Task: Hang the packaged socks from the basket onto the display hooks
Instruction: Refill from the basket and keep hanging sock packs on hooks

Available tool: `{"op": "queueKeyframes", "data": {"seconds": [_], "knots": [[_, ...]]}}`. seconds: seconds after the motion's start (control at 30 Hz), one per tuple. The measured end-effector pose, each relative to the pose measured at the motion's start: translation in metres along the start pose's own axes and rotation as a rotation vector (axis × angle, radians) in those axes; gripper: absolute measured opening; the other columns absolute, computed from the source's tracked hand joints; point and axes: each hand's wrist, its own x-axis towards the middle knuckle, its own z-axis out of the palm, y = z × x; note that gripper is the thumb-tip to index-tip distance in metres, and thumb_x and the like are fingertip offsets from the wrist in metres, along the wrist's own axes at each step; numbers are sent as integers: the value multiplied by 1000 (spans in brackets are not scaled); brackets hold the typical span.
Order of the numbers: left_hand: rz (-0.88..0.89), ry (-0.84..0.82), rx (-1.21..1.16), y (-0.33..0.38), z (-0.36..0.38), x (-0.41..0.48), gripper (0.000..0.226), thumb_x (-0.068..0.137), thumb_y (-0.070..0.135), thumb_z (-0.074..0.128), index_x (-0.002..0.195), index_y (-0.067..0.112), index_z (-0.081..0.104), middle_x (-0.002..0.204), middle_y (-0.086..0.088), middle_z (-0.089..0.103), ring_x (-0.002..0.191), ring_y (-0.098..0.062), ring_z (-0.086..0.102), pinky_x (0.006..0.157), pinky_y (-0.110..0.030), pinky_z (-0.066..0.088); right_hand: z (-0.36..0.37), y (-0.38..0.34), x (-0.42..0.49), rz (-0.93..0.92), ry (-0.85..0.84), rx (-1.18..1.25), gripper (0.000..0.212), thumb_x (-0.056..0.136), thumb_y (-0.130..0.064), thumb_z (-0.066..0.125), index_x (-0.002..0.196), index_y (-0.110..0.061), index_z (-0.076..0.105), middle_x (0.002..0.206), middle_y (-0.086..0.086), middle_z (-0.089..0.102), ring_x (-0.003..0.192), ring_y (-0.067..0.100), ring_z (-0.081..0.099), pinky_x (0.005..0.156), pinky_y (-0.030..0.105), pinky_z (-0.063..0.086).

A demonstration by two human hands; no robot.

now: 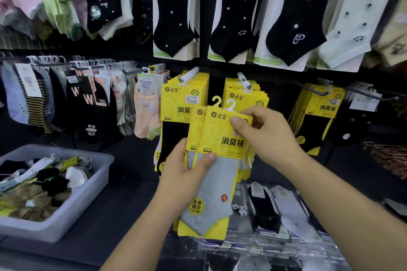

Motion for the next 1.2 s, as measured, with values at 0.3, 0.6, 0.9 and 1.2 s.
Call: {"op": "queueKeyframes", "data": {"seconds": [0.3, 0.6, 0.9, 1.2], "knots": [[27, 97, 29, -6, 1, 3, 12, 102, 41, 65, 110, 35, 72, 113, 9, 80, 108, -13, 76, 91, -42, 60, -17, 16, 8, 194, 184, 445, 17, 90, -19, 75, 106, -12, 71, 88, 0, 79, 70, 2, 72, 54, 13, 49], [34, 136, 237, -6, -6, -1, 20, 107, 33, 57, 107, 49, 69, 107, 22, 76, 99, -1, 71, 84, -37, 57, -24, 17, 32, 158, 286, 381, 3, 94, -23, 72, 92, -22, 74, 85, -8, 79, 81, 4, 74, 62, 12, 53], [43, 130, 117, 0, -4, -3, 25, 107, 27, 57, 105, 47, 72, 110, 16, 79, 103, -7, 75, 85, -35, 59, -22, 28, 32, 117, 327, 132, 13, 88, -34, 78, 85, -26, 68, 75, -9, 73, 71, 0, 68, 61, 14, 49], [11, -30, 63, 5, 17, -17, 12, 98, 36, 63, 106, 42, 70, 110, 7, 80, 104, -14, 77, 80, -29, 62, -24, 22, -21, 154, 5, 219, 27, 99, -41, 59, 89, -20, 72, 79, -7, 74, 68, 4, 67, 58, 15, 47]]}}
